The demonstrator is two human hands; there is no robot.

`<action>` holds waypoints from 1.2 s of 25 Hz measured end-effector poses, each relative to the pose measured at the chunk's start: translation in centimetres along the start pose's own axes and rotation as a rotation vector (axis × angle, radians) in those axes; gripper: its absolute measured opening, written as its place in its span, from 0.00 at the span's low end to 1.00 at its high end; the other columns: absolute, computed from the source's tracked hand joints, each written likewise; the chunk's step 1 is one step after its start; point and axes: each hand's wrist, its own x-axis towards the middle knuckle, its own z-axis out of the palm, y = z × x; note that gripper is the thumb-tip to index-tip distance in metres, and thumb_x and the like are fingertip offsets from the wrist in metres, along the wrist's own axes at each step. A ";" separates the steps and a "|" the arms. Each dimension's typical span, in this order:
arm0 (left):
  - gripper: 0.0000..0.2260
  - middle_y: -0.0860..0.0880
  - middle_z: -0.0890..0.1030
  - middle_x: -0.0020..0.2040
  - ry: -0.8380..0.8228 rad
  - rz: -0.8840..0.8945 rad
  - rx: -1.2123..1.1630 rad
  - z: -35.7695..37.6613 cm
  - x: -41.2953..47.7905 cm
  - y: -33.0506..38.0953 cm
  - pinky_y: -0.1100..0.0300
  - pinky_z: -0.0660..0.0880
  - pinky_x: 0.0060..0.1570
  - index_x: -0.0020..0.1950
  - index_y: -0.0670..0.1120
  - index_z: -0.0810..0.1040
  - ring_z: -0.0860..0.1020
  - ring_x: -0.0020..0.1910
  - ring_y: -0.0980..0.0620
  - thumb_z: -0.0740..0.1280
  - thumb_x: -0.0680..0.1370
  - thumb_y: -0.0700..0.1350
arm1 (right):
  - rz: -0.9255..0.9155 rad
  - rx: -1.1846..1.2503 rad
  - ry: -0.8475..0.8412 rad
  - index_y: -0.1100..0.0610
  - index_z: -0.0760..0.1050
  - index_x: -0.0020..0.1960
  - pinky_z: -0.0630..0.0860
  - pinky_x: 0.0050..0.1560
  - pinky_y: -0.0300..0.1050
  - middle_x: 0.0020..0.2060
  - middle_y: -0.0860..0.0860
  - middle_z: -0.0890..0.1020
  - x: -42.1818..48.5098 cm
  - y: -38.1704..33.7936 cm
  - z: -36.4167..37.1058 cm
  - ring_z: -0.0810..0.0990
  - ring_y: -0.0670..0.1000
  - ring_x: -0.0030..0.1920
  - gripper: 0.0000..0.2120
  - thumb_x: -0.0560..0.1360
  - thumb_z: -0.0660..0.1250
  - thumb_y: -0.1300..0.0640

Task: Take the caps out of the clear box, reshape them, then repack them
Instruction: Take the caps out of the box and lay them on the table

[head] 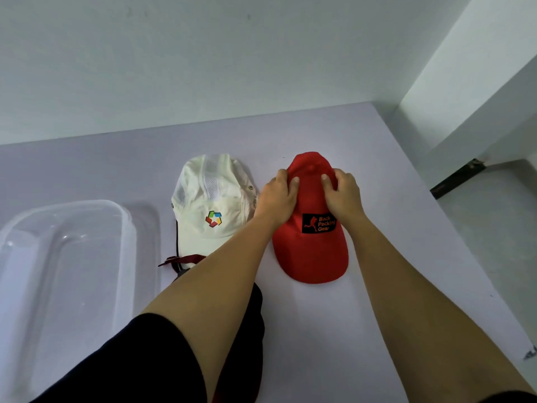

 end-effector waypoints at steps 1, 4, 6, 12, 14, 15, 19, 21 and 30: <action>0.17 0.38 0.76 0.57 0.003 -0.006 -0.006 0.0 0.0 0.1 0.49 0.69 0.54 0.60 0.39 0.69 0.74 0.57 0.39 0.55 0.81 0.51 | 0.004 -0.007 -0.003 0.57 0.70 0.65 0.71 0.63 0.52 0.59 0.58 0.74 -0.1 0.3 -0.2 0.73 0.56 0.60 0.19 0.78 0.58 0.49; 0.21 0.40 0.69 0.67 0.034 0.018 -0.060 -0.7 -0.9 0.3 0.49 0.65 0.66 0.70 0.42 0.64 0.67 0.67 0.42 0.55 0.81 0.52 | -0.024 -0.007 -0.012 0.56 0.58 0.73 0.61 0.71 0.52 0.70 0.58 0.63 -1.7 -0.3 -0.6 0.62 0.55 0.70 0.26 0.79 0.58 0.49; 0.23 0.43 0.65 0.73 0.052 0.068 -0.061 -1.8 -1.9 0.2 0.50 0.60 0.70 0.73 0.44 0.61 0.63 0.72 0.45 0.54 0.81 0.52 | -0.069 -0.010 -0.007 0.53 0.53 0.75 0.54 0.73 0.52 0.74 0.57 0.56 -3.1 -1.5 -0.6 0.54 0.54 0.75 0.28 0.79 0.56 0.46; 0.23 0.47 0.57 0.77 0.076 0.082 -0.047 -7.2 -9.8 -1.4 0.57 0.52 0.72 0.76 0.46 0.57 0.55 0.76 0.51 0.52 0.82 0.51 | -0.282 -0.075 -0.121 0.49 0.52 0.75 0.47 0.73 0.47 0.76 0.54 0.53 -9.7 -4.4 0.1 0.49 0.51 0.76 0.25 0.80 0.51 0.45; 0.22 0.49 0.56 0.77 0.094 0.082 -0.022 -8.5 -13.4 -2.7 0.58 0.52 0.72 0.76 0.47 0.58 0.54 0.76 0.52 0.52 0.82 0.52 | -0.353 -0.087 -0.169 0.49 0.53 0.75 0.47 0.73 0.46 0.76 0.53 0.54 -13.1 -5.0 1.0 0.49 0.49 0.75 0.26 0.79 0.50 0.44; 0.22 0.50 0.56 0.78 0.105 0.080 -0.011 -9.0 -15.2 -3.5 0.60 0.52 0.71 0.76 0.47 0.58 0.54 0.76 0.52 0.51 0.82 0.51 | -0.377 -0.082 -0.194 0.50 0.54 0.75 0.47 0.73 0.46 0.76 0.53 0.55 -15.0 -5.3 1.5 0.49 0.47 0.75 0.27 0.78 0.50 0.43; 0.23 0.48 0.54 0.78 0.189 -0.042 -0.025 -9.5 -22.5 -7.3 0.58 0.51 0.71 0.76 0.47 0.57 0.52 0.76 0.49 0.55 0.81 0.50 | -0.310 -0.041 -0.260 0.53 0.57 0.74 0.52 0.73 0.45 0.75 0.51 0.58 -23.8 -5.1 3.9 0.54 0.48 0.75 0.27 0.78 0.53 0.44; 0.27 0.45 0.52 0.78 0.154 -0.204 -0.052 -8.9 -24.5 -9.5 0.49 0.52 0.74 0.76 0.47 0.53 0.52 0.76 0.44 0.58 0.80 0.52 | -0.159 0.005 -0.289 0.54 0.55 0.74 0.54 0.72 0.44 0.74 0.49 0.60 -27.4 -4.4 5.1 0.56 0.47 0.73 0.29 0.78 0.58 0.45; 0.26 0.41 0.68 0.67 -0.070 -0.227 -0.044 -7.8 -27.3 -12.9 0.47 0.66 0.67 0.72 0.43 0.61 0.66 0.67 0.41 0.61 0.78 0.54 | 0.087 0.039 -0.322 0.53 0.64 0.67 0.73 0.63 0.55 0.61 0.53 0.71 -30.2 -0.9 6.8 0.72 0.53 0.63 0.36 0.65 0.70 0.40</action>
